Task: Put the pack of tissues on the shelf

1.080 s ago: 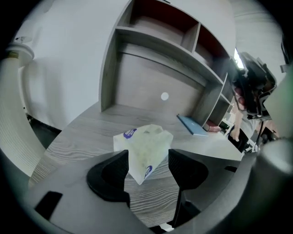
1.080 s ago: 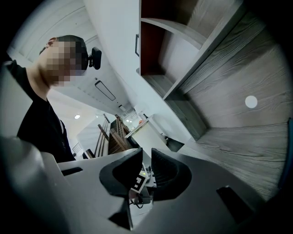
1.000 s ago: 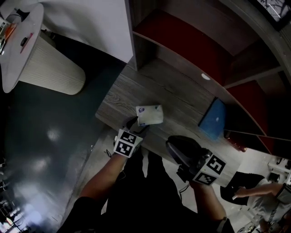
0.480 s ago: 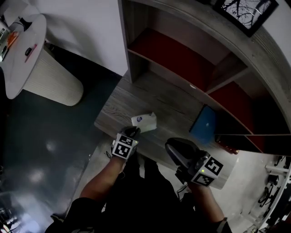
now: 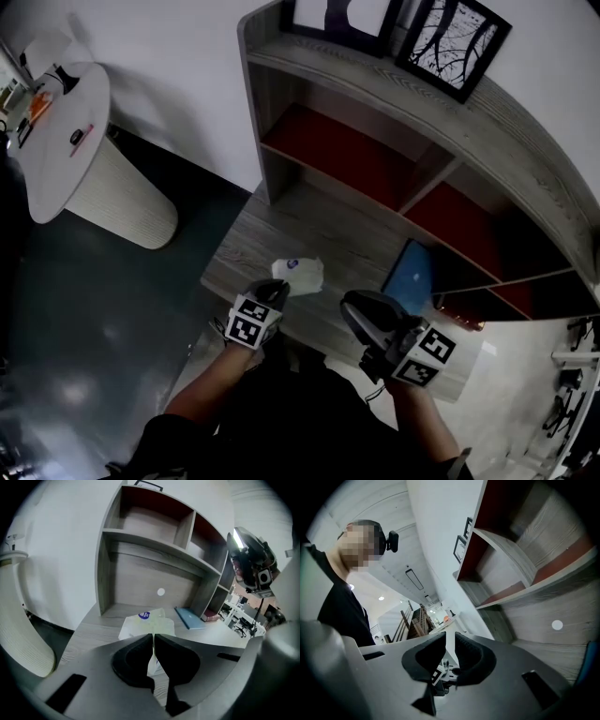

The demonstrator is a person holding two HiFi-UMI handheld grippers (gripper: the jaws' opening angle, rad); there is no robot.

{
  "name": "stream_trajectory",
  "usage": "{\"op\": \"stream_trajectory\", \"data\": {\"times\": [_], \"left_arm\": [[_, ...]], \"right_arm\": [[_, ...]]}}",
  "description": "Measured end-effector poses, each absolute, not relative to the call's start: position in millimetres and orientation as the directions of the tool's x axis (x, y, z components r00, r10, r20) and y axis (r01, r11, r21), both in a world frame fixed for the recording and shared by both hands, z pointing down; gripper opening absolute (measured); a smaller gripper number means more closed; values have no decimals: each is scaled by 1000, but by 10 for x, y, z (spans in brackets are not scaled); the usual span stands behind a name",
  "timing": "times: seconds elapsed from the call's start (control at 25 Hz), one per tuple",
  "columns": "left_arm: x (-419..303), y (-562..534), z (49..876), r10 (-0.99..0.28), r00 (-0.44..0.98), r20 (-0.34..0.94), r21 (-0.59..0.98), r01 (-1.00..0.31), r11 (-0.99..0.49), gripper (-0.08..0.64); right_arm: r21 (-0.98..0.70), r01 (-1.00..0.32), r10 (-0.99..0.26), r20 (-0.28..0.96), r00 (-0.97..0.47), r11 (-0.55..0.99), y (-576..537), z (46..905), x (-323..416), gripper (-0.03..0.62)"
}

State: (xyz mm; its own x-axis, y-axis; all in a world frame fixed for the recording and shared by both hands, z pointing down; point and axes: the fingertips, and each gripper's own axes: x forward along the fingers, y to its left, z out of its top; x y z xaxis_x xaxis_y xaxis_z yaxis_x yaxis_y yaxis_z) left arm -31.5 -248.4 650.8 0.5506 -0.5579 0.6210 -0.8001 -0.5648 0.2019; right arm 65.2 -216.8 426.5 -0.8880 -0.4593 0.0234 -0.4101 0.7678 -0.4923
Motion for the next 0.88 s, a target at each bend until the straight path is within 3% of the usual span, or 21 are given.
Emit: {"op": "stream_trajectory", "data": {"times": [0.88], "left_arm": [[-113, -2830, 4399, -647, 661, 381, 126, -730, -672, 19]], "right_arm": [[-446, -467, -549, -66, -834, 763, -2243, 3954, 1147, 21]]}}
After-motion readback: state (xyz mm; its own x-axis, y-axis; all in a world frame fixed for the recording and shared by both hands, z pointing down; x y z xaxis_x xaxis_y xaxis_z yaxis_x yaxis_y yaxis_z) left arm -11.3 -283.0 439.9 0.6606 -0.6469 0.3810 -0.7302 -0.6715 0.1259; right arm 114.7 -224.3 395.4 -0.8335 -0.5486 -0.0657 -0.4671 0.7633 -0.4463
